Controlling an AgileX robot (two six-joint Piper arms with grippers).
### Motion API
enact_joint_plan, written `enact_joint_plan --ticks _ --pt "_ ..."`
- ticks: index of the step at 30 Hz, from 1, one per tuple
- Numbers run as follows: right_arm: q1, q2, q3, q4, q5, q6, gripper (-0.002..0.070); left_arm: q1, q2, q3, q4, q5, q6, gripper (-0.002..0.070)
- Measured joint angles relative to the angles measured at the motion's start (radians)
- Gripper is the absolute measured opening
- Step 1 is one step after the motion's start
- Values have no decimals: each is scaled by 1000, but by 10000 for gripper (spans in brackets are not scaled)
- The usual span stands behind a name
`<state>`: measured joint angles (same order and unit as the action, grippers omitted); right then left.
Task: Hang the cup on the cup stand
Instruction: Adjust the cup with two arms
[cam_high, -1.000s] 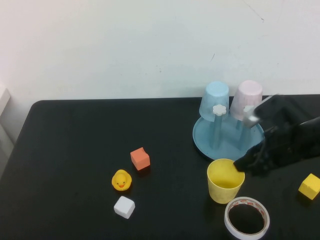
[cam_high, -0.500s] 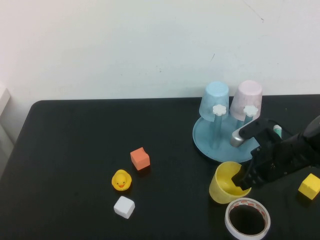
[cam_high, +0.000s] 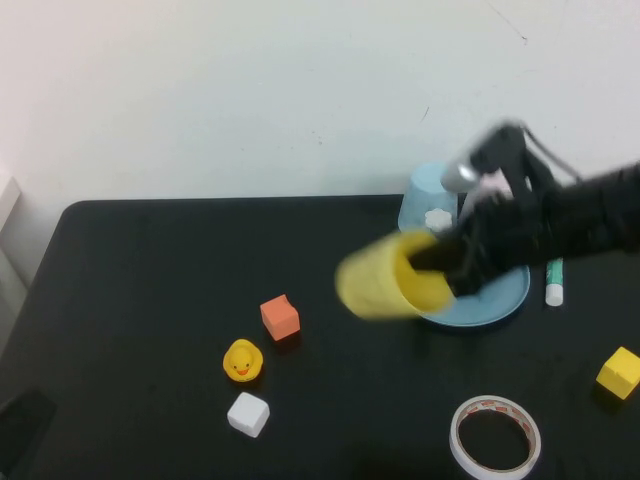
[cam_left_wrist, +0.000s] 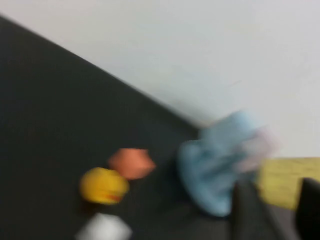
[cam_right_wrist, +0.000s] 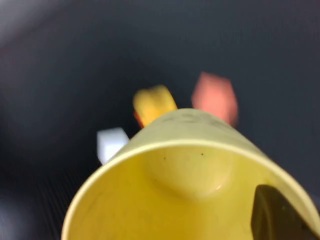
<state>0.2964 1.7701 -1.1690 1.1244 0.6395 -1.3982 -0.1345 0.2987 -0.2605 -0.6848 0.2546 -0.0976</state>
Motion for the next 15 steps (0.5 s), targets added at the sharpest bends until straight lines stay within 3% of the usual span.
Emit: enact_joint_plan --ticks 4,6,9,15 --pt "89 -124 -4 193 0 -207 18 0 0 0 -480 -14 44 505" --pt "137 -164 -4 306 -8 -311 18 0 0 0 -713 -23 44 607" --pt "218 -186 -4 488 -18 -483 18 0 1 0 -948 -47 52 670" --pt "371 -185 -18 556 -121 -657 18 0 2 -1 -1024 -40 35 690"
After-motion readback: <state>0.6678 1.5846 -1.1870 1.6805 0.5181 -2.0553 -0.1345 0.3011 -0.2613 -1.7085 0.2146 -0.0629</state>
